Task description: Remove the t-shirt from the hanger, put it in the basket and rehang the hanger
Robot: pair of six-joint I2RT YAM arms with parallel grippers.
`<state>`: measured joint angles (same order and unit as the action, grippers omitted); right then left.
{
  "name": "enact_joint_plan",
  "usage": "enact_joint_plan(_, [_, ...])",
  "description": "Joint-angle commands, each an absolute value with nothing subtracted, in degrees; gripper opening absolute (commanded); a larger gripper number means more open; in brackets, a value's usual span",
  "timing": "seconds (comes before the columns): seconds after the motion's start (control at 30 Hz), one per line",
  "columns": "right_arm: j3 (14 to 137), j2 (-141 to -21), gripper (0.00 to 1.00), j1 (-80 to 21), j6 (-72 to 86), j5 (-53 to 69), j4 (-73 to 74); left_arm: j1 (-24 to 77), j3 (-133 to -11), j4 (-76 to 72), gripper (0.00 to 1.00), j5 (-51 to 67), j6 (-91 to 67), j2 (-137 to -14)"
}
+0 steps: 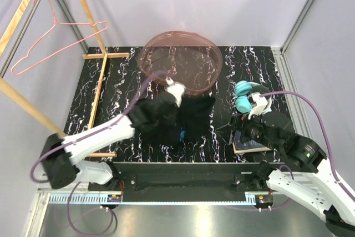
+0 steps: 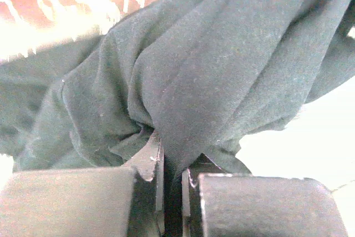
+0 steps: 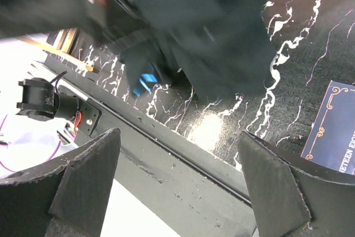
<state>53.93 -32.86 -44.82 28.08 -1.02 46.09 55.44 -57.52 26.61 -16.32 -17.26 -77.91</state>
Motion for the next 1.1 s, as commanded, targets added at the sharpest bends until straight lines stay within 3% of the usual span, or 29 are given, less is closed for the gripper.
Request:
enact_joint_plan(0.0, [53.1, -34.3, 0.94, -44.6, 27.2, -1.8, 42.3, 46.5, -64.5, 13.9, 0.0, 1.5, -20.1, -68.0])
enact_joint_plan(0.3, [54.1, -35.8, 0.94, -44.6, 27.7, -2.7, 40.8, 35.3, -89.4, 7.9, 0.0, 11.9, -18.6, -81.5])
enact_joint_plan(0.6, [54.9, -32.3, 0.95, -44.6, 29.0, -6.0, 42.7, 21.7, -109.5, -11.0, 0.0, 26.5, -40.0, -103.9])
enact_joint_plan(0.83, [56.8, -31.8, 0.95, -44.5, 29.3, -7.7, 44.4, 20.5, -133.3, -9.9, 0.0, 24.6, -37.5, -116.4])
enact_joint_plan(1.07, [57.0, -31.6, 0.95, -44.6, 29.3, -8.6, 45.0, 18.5, -132.0, -12.7, 0.0, 22.0, -36.8, -114.8])
